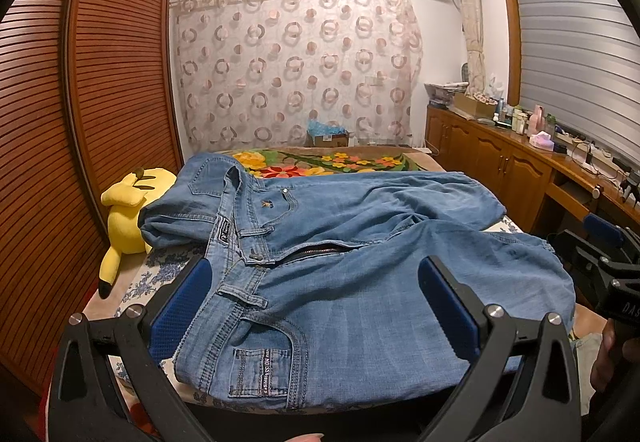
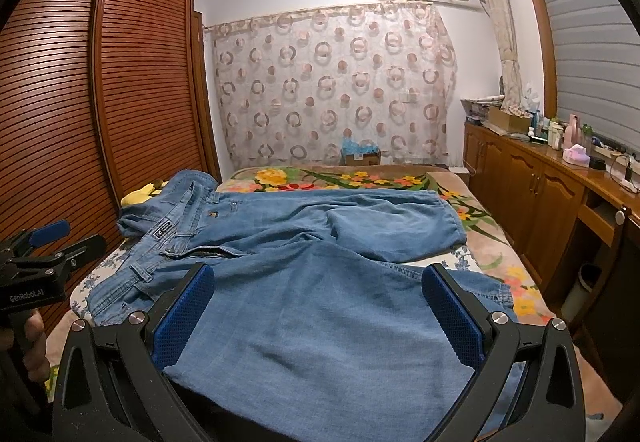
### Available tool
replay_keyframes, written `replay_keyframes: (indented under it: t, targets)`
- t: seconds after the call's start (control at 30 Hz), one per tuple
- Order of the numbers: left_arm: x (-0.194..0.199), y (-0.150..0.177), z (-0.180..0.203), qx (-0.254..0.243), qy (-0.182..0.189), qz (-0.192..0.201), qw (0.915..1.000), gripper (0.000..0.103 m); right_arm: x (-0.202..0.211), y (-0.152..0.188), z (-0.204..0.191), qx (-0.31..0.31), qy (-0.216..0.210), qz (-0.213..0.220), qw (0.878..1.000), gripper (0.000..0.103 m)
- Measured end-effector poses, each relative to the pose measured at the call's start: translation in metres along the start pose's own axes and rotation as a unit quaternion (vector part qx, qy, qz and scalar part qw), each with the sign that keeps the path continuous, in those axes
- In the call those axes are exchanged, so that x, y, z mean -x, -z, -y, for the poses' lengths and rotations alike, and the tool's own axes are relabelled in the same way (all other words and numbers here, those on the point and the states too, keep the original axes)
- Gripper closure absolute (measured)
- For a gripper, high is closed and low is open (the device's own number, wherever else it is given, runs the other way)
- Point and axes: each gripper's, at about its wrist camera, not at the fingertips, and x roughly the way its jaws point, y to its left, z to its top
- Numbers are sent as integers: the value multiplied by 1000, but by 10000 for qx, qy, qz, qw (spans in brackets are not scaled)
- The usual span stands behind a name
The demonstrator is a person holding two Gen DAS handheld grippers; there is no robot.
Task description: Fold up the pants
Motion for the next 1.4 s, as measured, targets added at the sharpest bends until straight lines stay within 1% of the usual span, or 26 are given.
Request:
replay_keyframes:
  t: [1.4]
  targets:
    - [3, 0, 3, -20, -6, 28, 10000, 0, -2, -1, 2, -24, -36, 40, 10000, 0]
